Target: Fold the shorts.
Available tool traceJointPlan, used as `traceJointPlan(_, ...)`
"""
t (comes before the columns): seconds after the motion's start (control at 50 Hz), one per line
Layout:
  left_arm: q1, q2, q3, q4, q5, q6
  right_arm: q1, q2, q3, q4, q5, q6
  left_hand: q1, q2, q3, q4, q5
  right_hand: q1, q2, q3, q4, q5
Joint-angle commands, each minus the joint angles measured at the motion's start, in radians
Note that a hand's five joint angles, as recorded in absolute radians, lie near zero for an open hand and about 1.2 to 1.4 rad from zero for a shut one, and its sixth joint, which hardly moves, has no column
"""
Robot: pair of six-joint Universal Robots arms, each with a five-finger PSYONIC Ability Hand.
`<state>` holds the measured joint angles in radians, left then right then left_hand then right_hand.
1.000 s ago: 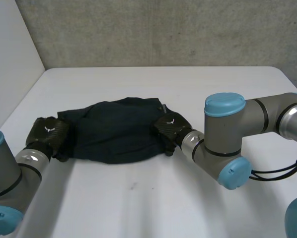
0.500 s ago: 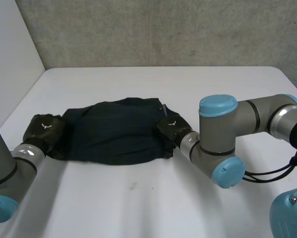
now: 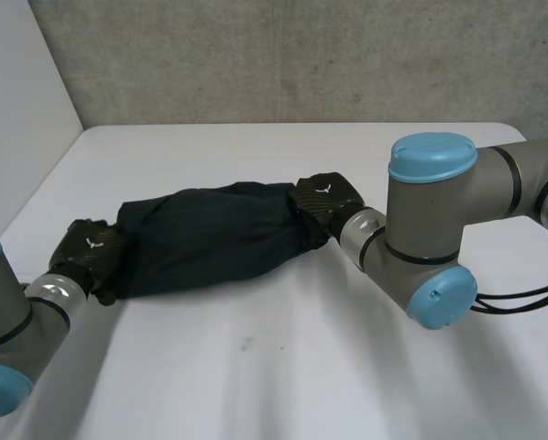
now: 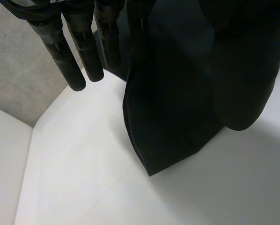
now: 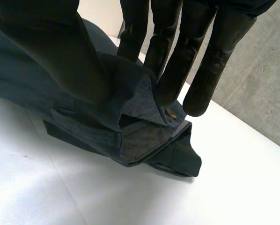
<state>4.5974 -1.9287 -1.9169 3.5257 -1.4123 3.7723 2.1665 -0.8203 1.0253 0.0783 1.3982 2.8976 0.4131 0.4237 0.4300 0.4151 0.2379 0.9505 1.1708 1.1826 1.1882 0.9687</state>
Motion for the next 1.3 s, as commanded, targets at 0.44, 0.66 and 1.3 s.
traceJointPlan(0.44,-0.008,-0.095,0.07,0.001,0.019,0.006,-0.008,-0.046,0.053,-0.005,0.005,0.097,0.153,0.142,0.136,0.151,0.153,0.446,0.225,0.214,0.208,0.253)
traceJointPlan(0.66,-0.017,-0.131,0.11,-0.001,0.018,0.0,-0.008,-0.04,0.056,-0.005,0.004,0.097,0.323,0.312,0.306,0.321,0.323,0.446,0.225,0.214,0.208,0.253)
traceJointPlan(1.3,-0.063,0.28,0.11,-0.198,0.104,-0.316,-0.102,-0.327,0.119,0.05,-0.004,-0.014,0.796,0.785,0.779,0.794,0.796,0.446,0.225,0.214,0.208,0.253)
